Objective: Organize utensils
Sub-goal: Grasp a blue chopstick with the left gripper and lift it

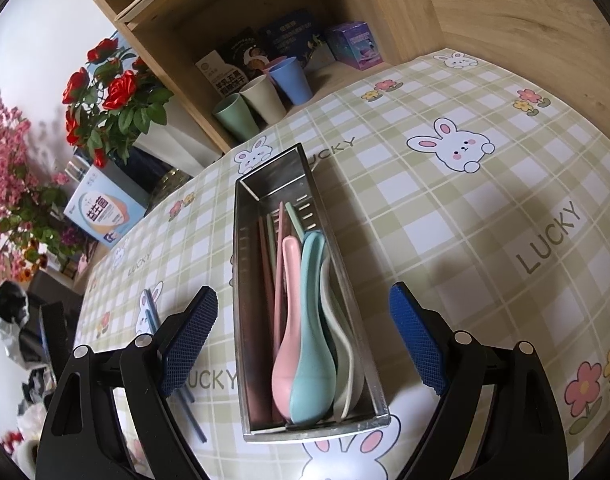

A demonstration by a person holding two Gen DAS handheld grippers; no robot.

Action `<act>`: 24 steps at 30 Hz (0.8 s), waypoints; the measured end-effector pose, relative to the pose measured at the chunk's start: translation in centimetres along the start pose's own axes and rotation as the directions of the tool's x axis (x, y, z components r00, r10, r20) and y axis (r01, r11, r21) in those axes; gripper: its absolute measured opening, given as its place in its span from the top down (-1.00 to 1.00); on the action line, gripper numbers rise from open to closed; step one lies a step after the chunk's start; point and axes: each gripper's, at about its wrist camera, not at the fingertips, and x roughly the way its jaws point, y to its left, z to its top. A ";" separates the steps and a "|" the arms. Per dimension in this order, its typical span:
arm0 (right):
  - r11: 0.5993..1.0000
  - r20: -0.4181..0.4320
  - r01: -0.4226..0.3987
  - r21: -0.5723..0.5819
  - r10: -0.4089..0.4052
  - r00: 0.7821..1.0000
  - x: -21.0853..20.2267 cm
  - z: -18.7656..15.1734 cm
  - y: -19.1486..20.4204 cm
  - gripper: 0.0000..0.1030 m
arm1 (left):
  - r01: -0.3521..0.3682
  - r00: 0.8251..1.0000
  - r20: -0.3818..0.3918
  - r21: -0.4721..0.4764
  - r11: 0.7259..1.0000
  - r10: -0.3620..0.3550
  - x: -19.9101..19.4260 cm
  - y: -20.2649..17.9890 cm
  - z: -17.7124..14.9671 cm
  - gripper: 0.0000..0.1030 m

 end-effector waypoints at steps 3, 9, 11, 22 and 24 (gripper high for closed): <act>1.000 0.004 0.000 0.003 0.000 1.000 -0.2 0.1 -0.1 -0.64 | -0.031 0.999 -0.012 0.021 0.999 0.031 -0.3 0.1 -0.2 0.36; 1.000 0.005 -0.001 0.007 0.001 1.000 -0.2 0.1 -0.1 -0.64 | -0.009 0.998 -0.066 -0.012 1.000 0.008 -0.6 1.7 -0.8 0.43; 1.000 0.000 -0.004 0.004 0.004 1.000 -0.1 0.1 0.0 -0.64 | 0.014 0.998 -0.069 -0.028 1.000 -0.016 -0.7 2.0 -0.9 0.64; 1.000 0.006 -0.005 -0.003 0.005 1.000 -0.4 0.2 0.3 -0.64 | 0.027 0.997 -0.067 -0.004 1.000 -0.028 -0.4 2.7 -0.4 0.88; 1.000 0.001 -0.015 -0.011 0.015 1.000 -0.3 0.1 0.6 -0.64 | 0.014 0.999 -0.053 0.023 1.000 -0.012 -0.6 2.5 -0.7 0.88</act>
